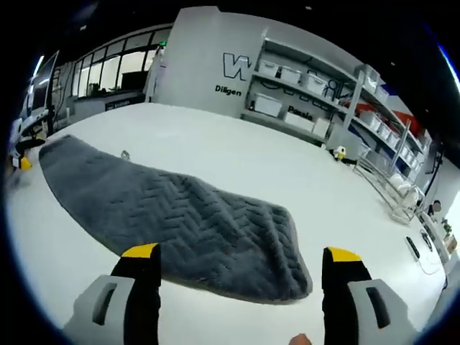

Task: Open the folded towel by lifting each exposed corner and separating the folded layers until the towel lies flat within the target outline without major curled edges

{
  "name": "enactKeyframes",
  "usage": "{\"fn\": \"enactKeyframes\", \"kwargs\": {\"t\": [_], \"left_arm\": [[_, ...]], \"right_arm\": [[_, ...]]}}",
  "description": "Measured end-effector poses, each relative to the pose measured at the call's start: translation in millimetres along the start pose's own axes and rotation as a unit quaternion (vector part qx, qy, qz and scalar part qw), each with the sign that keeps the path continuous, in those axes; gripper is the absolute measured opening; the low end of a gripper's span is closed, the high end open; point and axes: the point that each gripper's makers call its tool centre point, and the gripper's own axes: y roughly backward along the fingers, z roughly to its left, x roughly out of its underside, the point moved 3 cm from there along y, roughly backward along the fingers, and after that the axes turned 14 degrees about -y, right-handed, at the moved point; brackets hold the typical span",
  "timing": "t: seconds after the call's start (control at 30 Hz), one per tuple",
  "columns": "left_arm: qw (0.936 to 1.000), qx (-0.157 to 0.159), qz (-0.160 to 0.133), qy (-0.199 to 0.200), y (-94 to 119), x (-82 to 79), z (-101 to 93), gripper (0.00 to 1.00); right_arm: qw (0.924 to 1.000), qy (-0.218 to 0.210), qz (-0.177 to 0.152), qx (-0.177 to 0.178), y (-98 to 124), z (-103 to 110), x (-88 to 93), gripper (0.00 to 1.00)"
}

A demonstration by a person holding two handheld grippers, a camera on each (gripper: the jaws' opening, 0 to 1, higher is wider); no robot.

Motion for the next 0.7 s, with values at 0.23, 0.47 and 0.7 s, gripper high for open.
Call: {"fn": "enactKeyframes", "kwargs": {"t": [0.23,0.47,0.7], "left_arm": [[1.0000,-0.001,0.001,0.001,0.2,0.5,0.5,0.98],[1.0000,-0.003,0.001,0.004,0.1,1.3,2.2,0.97],[0.9999,-0.006,-0.006,0.009,0.4,-0.4,6.7,0.97]], "right_arm": [[0.9992,0.013,-0.004,-0.038,-2.4,37.8,-0.3,0.99],[0.9949,0.020,-0.021,-0.097,-11.7,83.8,1.9,0.99],[0.9901,0.048,-0.022,-0.130,-30.1,101.9,9.9,0.99]]}}
